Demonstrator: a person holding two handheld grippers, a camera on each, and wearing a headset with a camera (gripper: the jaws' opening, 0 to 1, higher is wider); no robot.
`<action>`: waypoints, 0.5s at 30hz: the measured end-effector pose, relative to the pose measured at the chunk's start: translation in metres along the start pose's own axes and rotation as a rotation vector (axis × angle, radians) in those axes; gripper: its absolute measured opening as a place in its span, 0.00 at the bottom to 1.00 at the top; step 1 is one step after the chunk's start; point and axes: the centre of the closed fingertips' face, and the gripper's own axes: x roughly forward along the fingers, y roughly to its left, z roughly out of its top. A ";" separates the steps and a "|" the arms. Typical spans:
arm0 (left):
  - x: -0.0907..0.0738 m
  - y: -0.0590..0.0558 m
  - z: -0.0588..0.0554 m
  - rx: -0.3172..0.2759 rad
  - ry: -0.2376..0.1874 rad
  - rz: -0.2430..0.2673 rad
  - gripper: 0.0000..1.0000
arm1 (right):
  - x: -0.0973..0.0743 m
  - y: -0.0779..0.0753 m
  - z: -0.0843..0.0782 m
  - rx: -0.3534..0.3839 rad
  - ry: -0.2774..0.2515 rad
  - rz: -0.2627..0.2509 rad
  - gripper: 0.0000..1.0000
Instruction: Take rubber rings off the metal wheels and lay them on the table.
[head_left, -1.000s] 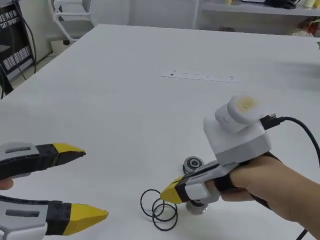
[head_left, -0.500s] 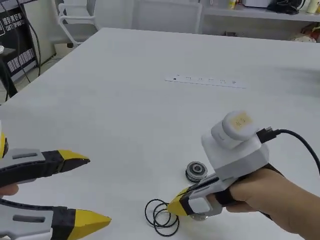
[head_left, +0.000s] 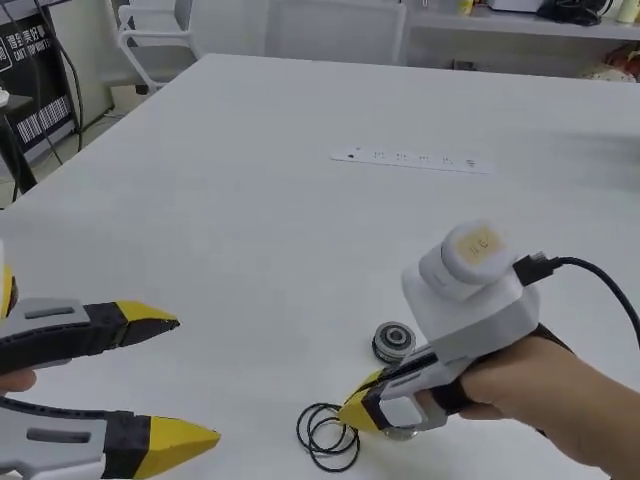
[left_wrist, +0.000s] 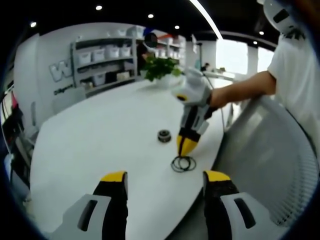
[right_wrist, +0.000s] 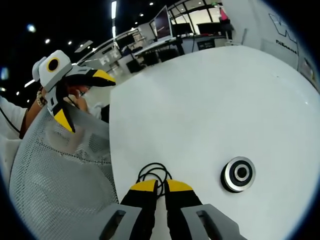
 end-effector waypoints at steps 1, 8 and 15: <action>0.000 0.000 0.000 0.000 0.001 0.000 0.62 | 0.000 0.000 0.000 -0.001 0.000 -0.002 0.03; 0.000 -0.001 0.000 -0.001 0.000 -0.005 0.62 | -0.005 -0.006 0.003 0.004 -0.023 -0.019 0.06; 0.000 -0.004 0.001 0.001 -0.003 -0.017 0.62 | -0.013 -0.006 0.018 -0.015 -0.098 -0.029 0.08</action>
